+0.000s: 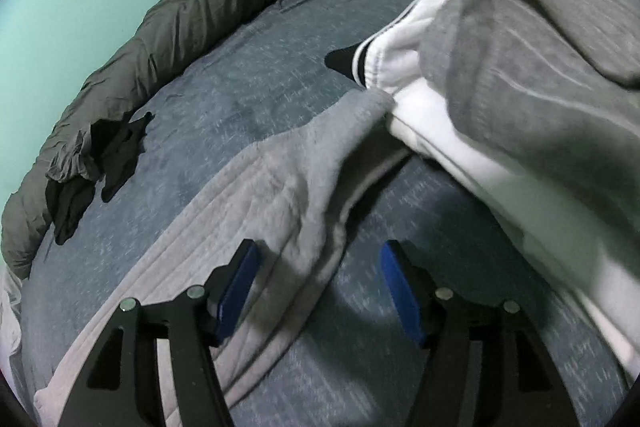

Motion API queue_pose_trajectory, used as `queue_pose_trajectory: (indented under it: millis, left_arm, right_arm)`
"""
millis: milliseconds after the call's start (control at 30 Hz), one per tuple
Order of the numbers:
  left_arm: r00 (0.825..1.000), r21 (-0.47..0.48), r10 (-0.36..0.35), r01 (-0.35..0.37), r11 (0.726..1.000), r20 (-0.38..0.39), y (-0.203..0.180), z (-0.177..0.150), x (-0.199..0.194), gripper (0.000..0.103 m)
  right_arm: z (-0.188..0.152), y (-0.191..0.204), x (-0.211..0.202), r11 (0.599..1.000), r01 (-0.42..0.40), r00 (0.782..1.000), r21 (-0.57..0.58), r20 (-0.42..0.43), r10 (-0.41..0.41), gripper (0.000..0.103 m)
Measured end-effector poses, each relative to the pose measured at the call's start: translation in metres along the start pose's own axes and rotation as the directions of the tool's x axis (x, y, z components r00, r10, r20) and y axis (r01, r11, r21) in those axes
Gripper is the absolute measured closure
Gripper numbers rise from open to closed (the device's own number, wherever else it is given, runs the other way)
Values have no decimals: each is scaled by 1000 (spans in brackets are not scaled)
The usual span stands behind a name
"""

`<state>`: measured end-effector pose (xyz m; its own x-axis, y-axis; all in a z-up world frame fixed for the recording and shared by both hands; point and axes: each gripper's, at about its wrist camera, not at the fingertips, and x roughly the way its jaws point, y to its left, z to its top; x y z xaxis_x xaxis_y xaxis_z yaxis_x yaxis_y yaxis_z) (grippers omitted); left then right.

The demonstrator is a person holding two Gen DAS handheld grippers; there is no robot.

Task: Fold clothes

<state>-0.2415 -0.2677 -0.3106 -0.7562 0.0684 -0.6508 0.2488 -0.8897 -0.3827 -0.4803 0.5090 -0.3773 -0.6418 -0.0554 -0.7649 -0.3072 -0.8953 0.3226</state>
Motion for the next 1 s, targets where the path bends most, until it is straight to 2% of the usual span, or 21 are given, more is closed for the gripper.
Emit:
queue_pose_trajectory:
  millis: [167,333,367,400,500,600,833,1000]
  left_arm:
    - [1000,-1,10,-10,1000,0,2,-1,2,62]
    - [1000,-6,18,-18,1000,1,5,-2,3,62]
    - [1000,-11,17,-17,1000,3,6,-1,3,62]
    - [1000,-14,17,-17,1000,5,7,-1,2,62]
    - [1000,-18,14,-13,1000,13,9,0,-2,62]
    - [1000,-20,10,-10,1000,24,11,1,-8,62]
    - [998,-46,36,-34,998,44,29,1,-26,62]
    - [997,-67,65,-61,996,51,44,-1,-37,62]
  right_arm:
    - [7,4,16,1000,12,1000,-23,14,-11,38]
    - [13,7,22,999,-37,999,-9,25,38,39]
    - [14,10,20,999,-32,999,-24,33,33,48]
    - [14,13,18,999,-25,999,-41,42,26,64]
    - [14,22,7,996,-18,997,-86,68,24,81]
    - [15,34,-11,991,-24,994,-135,106,39,85]
    - [18,80,-64,964,-72,979,-254,166,117,86]
    - [1,136,-104,918,-152,963,-366,156,222,86]
